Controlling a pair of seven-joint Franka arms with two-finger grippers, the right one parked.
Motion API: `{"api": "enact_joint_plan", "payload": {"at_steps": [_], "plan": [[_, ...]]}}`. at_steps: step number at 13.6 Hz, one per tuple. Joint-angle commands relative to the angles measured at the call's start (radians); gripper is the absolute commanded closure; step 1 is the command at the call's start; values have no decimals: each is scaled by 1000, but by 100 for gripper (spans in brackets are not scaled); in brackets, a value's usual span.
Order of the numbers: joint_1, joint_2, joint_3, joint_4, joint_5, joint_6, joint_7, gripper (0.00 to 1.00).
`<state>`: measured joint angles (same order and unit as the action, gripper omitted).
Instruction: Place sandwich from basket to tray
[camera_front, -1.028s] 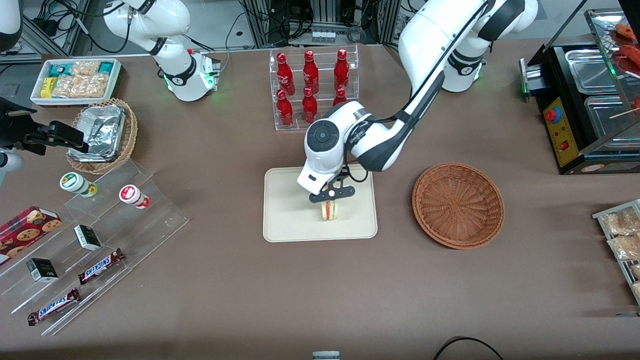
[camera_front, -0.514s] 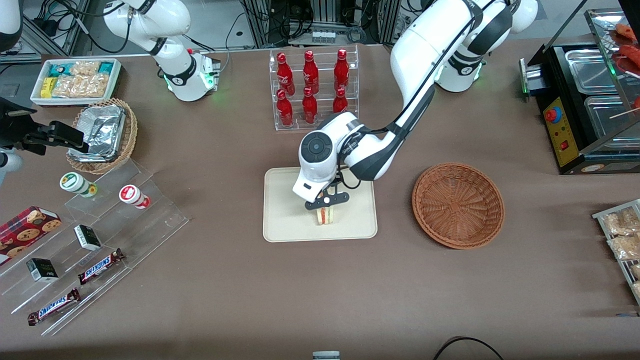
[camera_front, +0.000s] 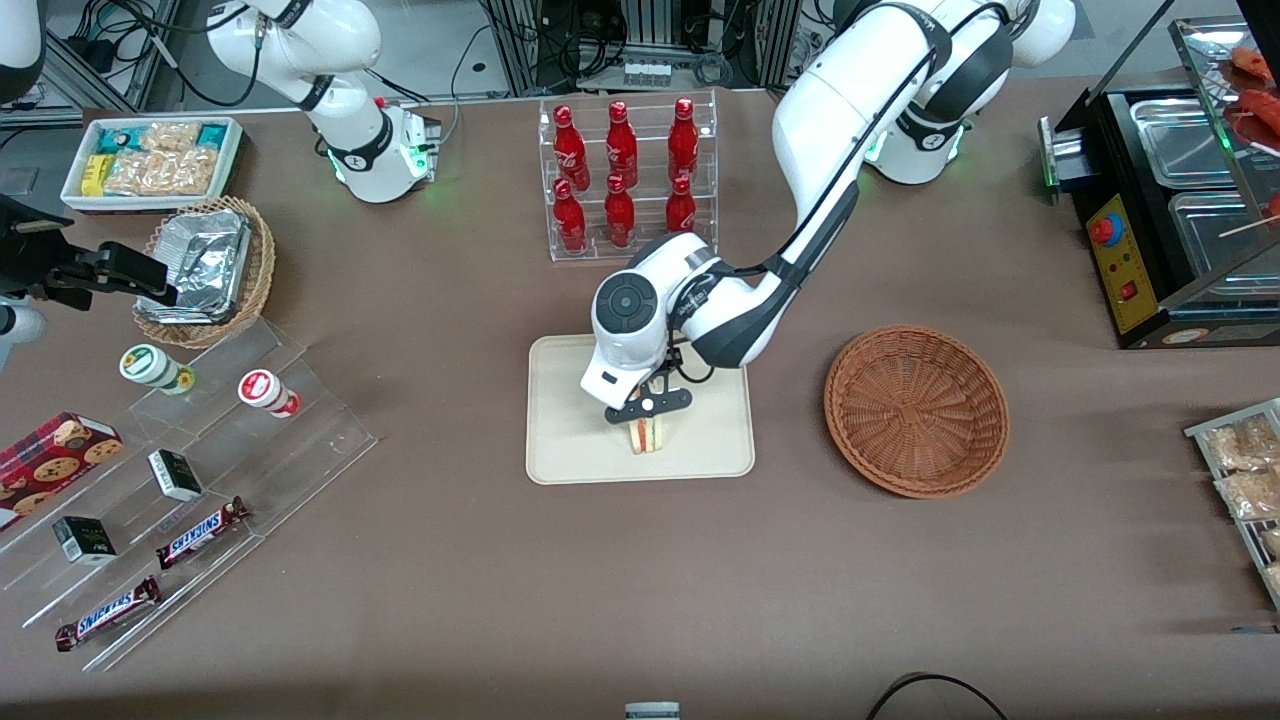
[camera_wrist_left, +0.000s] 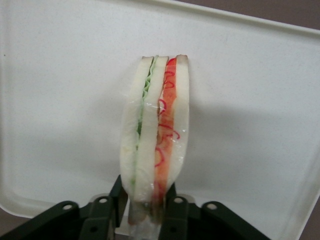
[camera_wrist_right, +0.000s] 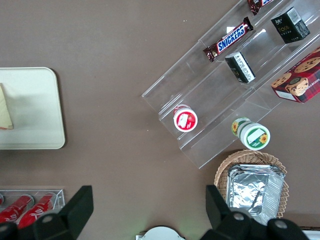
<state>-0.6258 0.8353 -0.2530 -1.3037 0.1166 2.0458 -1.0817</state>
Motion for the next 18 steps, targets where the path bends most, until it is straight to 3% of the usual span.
{"api": "enact_joint_plan", "payload": {"at_steps": [1,4,8,11,13,18], "plan": [[-14,1,17,34,-3,-18,-12,0],[-21,-45,18,37,17,-29,-17,0],[-15,-67,17,40,120,-62,-20,0],[23,-155,17,28,98,-156,-4,0],[76,-206,12,26,37,-205,22,0],[231,-344,12,-86,-49,-276,323,0]]}}
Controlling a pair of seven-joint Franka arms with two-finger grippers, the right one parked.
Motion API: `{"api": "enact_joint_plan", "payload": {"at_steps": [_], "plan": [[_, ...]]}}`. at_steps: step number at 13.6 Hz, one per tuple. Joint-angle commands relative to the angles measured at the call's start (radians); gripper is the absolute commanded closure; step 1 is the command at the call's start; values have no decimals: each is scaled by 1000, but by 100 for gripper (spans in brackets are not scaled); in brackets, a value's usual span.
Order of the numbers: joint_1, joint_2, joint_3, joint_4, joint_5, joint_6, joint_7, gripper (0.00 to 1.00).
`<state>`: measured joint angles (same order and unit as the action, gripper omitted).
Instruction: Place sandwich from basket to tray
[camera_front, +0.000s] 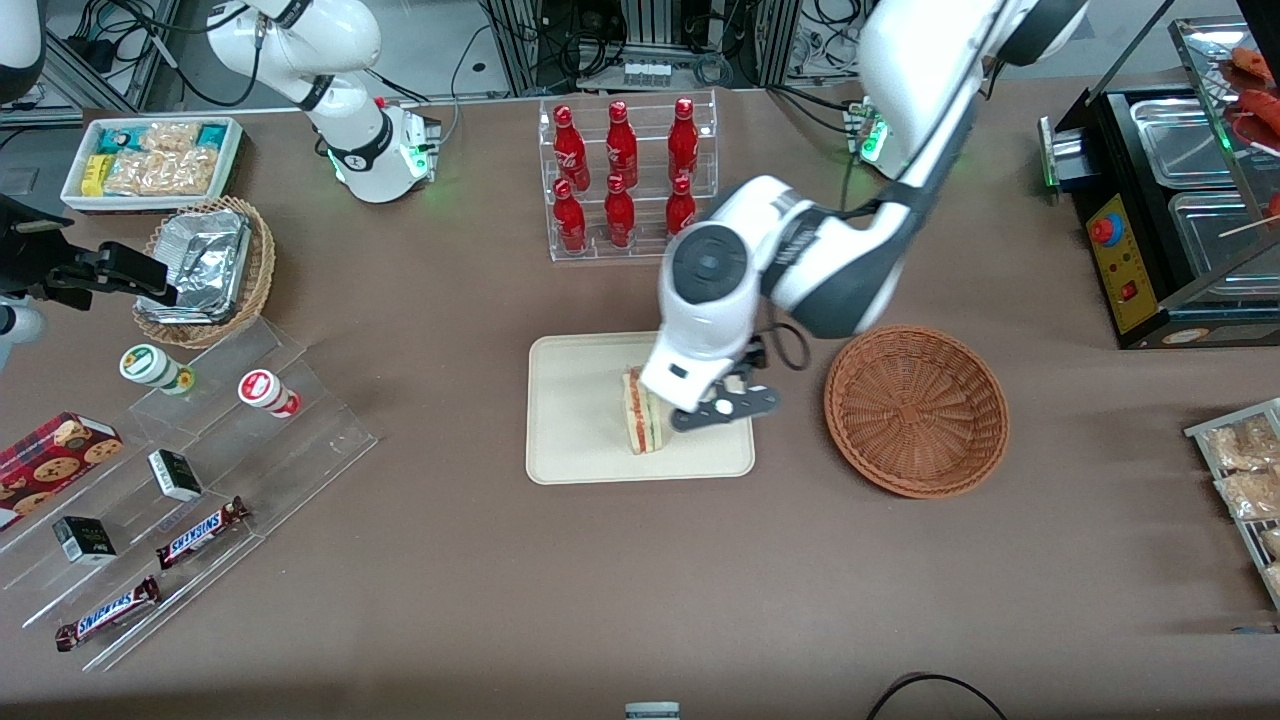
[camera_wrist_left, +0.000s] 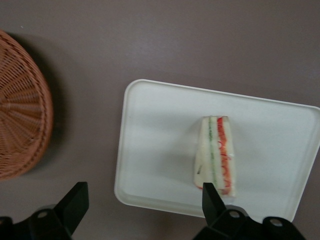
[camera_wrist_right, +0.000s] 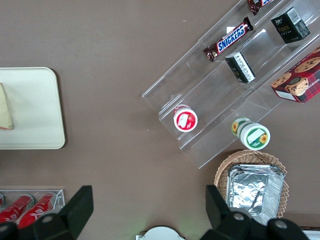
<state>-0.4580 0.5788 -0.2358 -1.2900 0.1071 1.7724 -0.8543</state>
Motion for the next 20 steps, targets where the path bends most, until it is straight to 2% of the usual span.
{"api": "enact_joint_plan", "payload": {"at_steps": [1,6,9,14,16,20], "plan": [[106,-134,-5,-144,-53,-5,159,0],[264,-347,-4,-343,-75,-62,460,0],[352,-398,-4,-344,-75,-151,598,0],[459,-505,10,-350,-75,-247,694,0],[460,-549,79,-344,-73,-274,757,0],[463,-603,121,-315,-61,-359,782,0]]}}
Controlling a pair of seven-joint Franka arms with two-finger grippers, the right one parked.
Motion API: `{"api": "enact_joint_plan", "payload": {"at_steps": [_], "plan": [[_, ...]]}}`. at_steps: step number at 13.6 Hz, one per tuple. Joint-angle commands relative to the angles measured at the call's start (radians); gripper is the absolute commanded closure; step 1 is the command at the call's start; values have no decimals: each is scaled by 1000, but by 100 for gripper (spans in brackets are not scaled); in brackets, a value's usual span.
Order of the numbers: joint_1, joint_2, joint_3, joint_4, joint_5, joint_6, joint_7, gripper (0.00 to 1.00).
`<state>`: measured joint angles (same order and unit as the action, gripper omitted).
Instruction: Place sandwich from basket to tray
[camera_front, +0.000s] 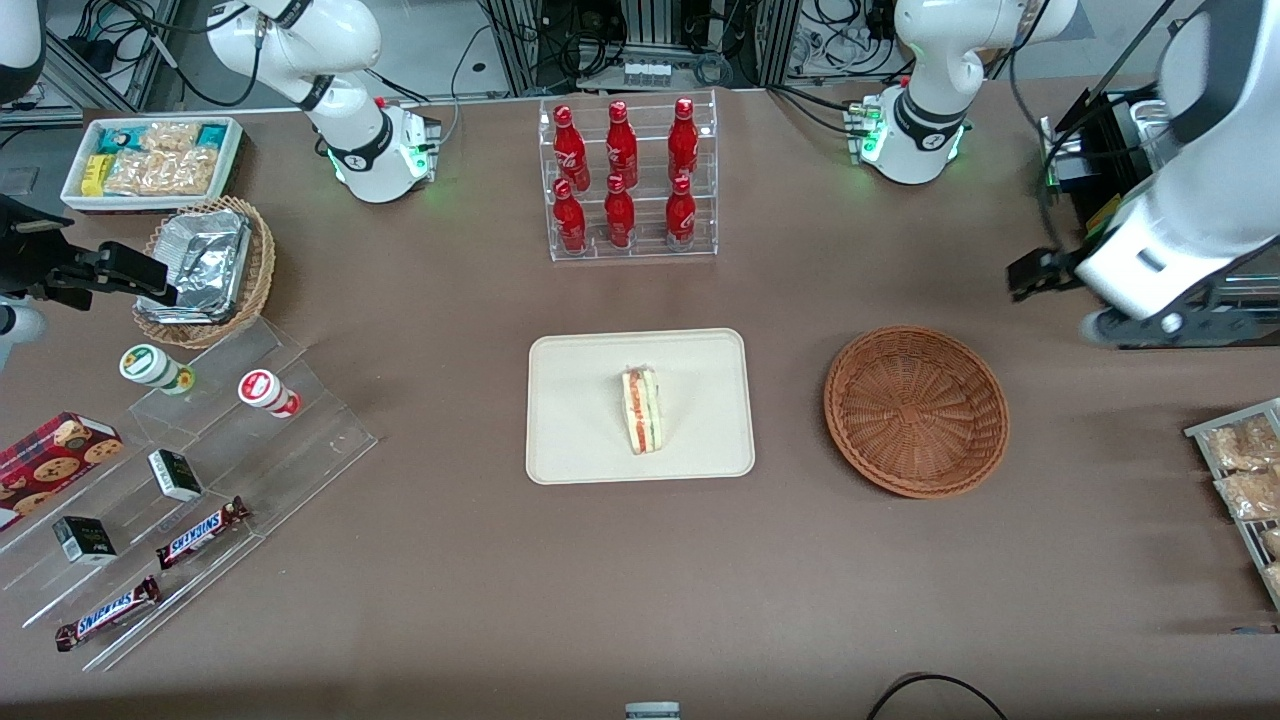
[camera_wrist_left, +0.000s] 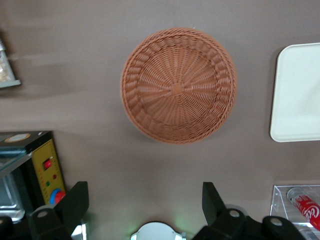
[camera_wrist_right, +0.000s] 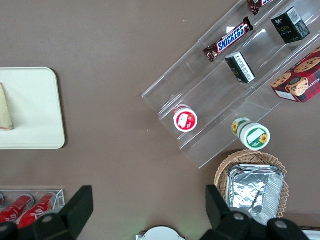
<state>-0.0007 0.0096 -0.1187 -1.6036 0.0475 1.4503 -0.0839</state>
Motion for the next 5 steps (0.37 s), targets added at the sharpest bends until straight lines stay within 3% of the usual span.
{"api": "enact_joint_plan", "payload": {"at_steps": [1,5], "plan": [[17,-33,4,31,-11,-75,12,0],[21,-34,20,54,-15,-100,12,0]]}}
